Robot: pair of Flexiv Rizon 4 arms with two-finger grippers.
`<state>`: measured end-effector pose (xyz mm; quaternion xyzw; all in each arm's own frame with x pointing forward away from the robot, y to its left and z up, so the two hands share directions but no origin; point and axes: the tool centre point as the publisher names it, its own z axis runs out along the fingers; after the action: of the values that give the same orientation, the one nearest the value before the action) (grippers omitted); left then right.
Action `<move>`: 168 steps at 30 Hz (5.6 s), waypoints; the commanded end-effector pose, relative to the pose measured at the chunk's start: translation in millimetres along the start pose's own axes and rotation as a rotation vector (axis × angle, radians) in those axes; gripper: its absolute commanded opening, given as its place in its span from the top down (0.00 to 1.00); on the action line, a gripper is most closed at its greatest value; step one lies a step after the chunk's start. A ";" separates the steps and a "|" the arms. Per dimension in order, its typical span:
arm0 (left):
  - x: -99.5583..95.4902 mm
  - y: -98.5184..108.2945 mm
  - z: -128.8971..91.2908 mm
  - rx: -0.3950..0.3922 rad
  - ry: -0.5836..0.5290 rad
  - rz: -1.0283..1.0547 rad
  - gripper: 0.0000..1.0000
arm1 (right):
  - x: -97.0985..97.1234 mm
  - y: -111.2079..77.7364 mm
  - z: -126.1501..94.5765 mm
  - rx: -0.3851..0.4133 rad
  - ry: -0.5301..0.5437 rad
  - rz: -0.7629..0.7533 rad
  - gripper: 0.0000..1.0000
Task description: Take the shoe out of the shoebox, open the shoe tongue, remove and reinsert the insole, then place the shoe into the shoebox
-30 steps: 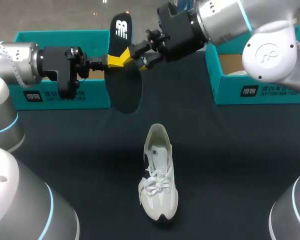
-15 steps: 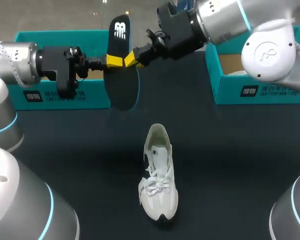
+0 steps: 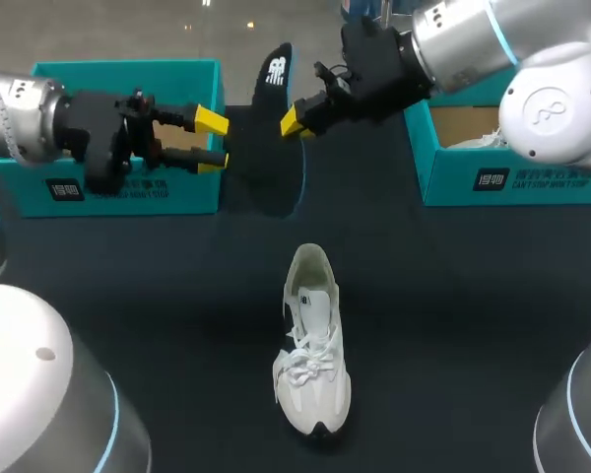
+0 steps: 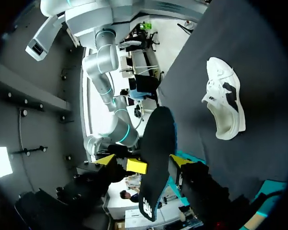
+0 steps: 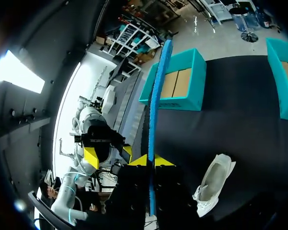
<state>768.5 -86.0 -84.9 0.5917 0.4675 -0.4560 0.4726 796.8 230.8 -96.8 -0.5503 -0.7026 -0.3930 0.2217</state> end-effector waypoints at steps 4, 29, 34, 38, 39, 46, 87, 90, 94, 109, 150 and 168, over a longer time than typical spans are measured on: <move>4.4 -39.9 -38.9 0.124 0.186 -0.154 0.00 | -21.4 3.0 -2.6 0.007 -0.020 0.000 1.00; 12.4 -41.0 -32.1 -0.076 0.379 -0.342 0.00 | -26.3 4.1 0.7 0.023 0.015 0.023 1.00; 35.1 -50.2 -38.3 -0.276 0.615 -0.607 0.00 | -26.3 4.1 0.7 0.023 0.015 0.023 1.00; 55.4 -64.0 -54.5 -0.332 0.697 -0.741 0.00 | -26.3 4.1 0.7 0.023 0.015 0.023 1.00; 59.8 -65.8 -57.6 -0.346 0.710 -0.764 0.00 | -26.3 4.1 0.7 0.023 0.015 0.023 1.00; 91.0 -84.5 -86.3 -0.330 0.793 -0.945 0.00 | -26.3 4.1 0.7 0.023 0.015 0.023 1.00; 164.6 -81.7 -120.4 -0.532 0.931 -1.445 0.00 | -26.3 4.1 0.7 0.023 0.015 0.023 1.00; 164.6 -81.7 -120.4 -0.532 0.931 -1.445 0.00 | -26.3 4.1 0.7 0.023 0.015 0.023 1.00; 164.6 -81.7 -120.4 -0.532 0.931 -1.445 0.00 | -45.2 1.7 8.3 -0.016 0.013 0.036 1.00; 164.6 -81.7 -120.4 -0.532 0.931 -1.445 0.00 | -101.6 -15.1 41.0 -0.115 -0.008 0.115 1.00; 164.6 -81.7 -120.4 -0.532 0.931 -1.445 0.00 | -184.6 -42.1 63.0 -0.344 0.123 -0.082 1.00; 164.6 -81.7 -120.4 -0.532 0.931 -1.445 0.00 | -172.0 -68.2 69.6 -0.395 0.195 -0.137 1.00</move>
<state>724.2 61.6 -241.2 0.1492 0.9598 -0.2336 -0.0451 791.7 171.5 -283.9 -0.4937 -0.6272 -0.5830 0.1519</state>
